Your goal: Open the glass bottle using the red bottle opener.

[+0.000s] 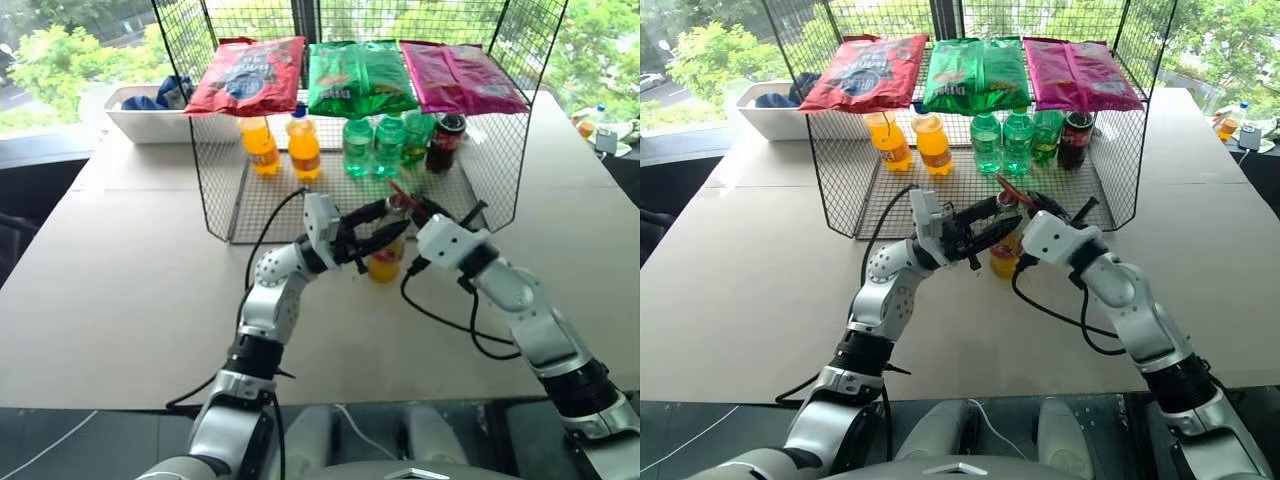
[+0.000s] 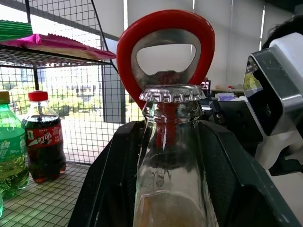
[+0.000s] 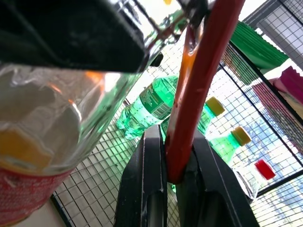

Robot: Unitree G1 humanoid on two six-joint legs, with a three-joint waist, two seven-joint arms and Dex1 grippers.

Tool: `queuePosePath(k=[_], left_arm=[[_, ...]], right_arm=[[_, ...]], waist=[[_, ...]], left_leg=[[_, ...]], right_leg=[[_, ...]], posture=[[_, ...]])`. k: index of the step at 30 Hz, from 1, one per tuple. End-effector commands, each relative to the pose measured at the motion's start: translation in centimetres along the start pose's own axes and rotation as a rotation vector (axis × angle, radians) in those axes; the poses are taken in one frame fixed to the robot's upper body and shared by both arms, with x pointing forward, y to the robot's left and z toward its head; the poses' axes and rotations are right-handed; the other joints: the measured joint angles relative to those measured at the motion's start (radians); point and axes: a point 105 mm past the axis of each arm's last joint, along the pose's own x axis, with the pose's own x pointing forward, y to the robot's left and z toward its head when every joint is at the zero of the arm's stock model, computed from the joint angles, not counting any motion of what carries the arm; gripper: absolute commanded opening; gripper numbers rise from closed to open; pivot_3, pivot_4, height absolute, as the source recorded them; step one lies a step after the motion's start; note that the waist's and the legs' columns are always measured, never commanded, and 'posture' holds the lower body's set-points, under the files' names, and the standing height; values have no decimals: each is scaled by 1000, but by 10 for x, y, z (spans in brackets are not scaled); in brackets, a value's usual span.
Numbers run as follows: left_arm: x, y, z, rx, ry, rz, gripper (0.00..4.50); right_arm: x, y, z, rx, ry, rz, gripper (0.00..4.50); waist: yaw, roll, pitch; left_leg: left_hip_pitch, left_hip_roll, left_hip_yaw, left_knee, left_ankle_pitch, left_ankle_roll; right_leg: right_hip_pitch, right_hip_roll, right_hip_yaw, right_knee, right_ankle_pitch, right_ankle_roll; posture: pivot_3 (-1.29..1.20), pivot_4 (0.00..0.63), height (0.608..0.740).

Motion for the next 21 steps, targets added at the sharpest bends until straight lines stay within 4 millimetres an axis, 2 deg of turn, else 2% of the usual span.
queuePosePath(k=[1, 6, 10, 13, 19, 21], left_arm=[[5, -5, -3, -14, 21, -10, 1822], [5, -5, -3, -18, 23, -11, 1822], [6, -6, -3, -22, 24, -14, 1822], [6, -7, -3, -26, 24, -14, 1822], [7, -7, -3, -32, 25, -13, 1822], [7, -7, -3, -33, 24, -13, 1822]], right_arm=[[-1, 16, 6, -75, -71, 48, 0], [0, 28, -2, -125, -67, 99, 0], [1, 30, -9, -193, -56, 90, 0], [2, 22, -11, -276, -58, 49, 0], [6, 4, 6, -436, -163, -36, 0], [4, 1, 5, -477, -168, -67, 0]], waist=[[0, 0, 0], [-2, 0, 0], [-1, 0, 0], [-1, 0, 0], [-1, 0, 0], [-1, 0, 0]], left_leg=[[0, 0, 0, 0, 0, 0], [0, 0, 0, 0, 0, 0], [1, 0, 0, 0, 0, 0], [1, 0, 0, 0, 0, 0], [1, 0, 0, 0, 0, 0], [1, 0, 0, 0, 0, 0]], right_leg=[[0, 0, 0, 0, 0, 0], [0, 0, 0, 0, 0, 0], [1, 0, 0, 0, 0, 0], [1, 0, 0, 0, 0, 0], [1, 0, 0, 0, 0, 0], [1, 0, 0, 0, 0, 0]], posture=[[0, 150, 740], [0, 150, 740], [0, 150, 740], [0, 150, 740], [0, 150, 740], [0, 150, 740]])
